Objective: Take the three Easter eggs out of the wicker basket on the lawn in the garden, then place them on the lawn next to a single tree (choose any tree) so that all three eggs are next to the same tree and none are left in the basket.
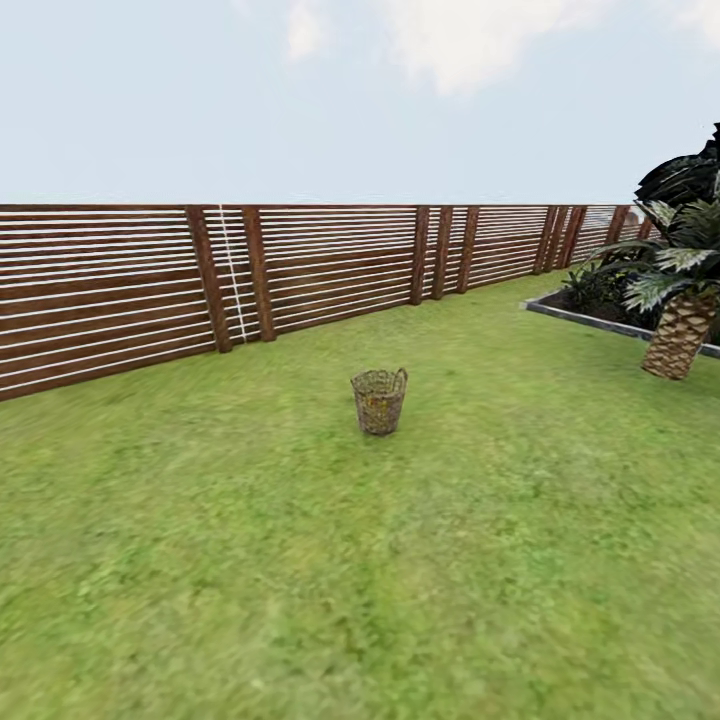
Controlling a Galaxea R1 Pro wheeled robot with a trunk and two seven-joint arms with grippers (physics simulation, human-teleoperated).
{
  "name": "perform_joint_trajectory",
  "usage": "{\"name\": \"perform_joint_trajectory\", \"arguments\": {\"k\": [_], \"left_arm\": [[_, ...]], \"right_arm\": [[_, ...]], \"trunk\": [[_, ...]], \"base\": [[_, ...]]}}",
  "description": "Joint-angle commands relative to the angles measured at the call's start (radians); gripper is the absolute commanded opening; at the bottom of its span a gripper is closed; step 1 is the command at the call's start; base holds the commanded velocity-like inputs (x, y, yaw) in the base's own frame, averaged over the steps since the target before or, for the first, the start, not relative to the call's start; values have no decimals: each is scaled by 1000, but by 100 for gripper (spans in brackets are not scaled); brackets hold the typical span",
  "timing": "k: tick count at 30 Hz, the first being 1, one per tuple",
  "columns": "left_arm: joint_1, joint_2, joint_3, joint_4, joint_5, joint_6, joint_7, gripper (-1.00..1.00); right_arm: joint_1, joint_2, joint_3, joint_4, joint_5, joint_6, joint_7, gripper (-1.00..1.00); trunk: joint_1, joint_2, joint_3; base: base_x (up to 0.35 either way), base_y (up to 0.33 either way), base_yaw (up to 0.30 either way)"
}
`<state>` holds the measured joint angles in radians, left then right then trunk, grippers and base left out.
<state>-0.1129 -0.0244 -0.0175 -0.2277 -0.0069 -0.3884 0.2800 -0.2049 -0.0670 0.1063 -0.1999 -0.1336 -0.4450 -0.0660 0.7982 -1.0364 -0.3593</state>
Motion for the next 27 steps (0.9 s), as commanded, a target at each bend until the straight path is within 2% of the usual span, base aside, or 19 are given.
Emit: {"name": "perform_joint_trajectory", "arguments": {"k": [1,9,17,27], "left_arm": [[-1,0,-2,1,-1,-3,5,100],[-1,0,-2,1,-1,-3,5,100],[-1,-1,-2,1,-1,-3,5,100],[-1,0,-2,1,-1,-3,5,100]], "right_arm": [[-1,0,9,0,-10,-3,-3,100],[-1,1,9,0,-11,-3,-3,100],[-1,1,9,0,-11,-3,-3,100],[-1,1,9,0,-11,-4,-3,100]], "trunk": [[1,-1,-1],[1,-1,-1],[1,-1,-1],[1,-1,-1]], "base": [[321,-139,0],[321,-139,9],[321,-139,131],[321,-139,5]]}}
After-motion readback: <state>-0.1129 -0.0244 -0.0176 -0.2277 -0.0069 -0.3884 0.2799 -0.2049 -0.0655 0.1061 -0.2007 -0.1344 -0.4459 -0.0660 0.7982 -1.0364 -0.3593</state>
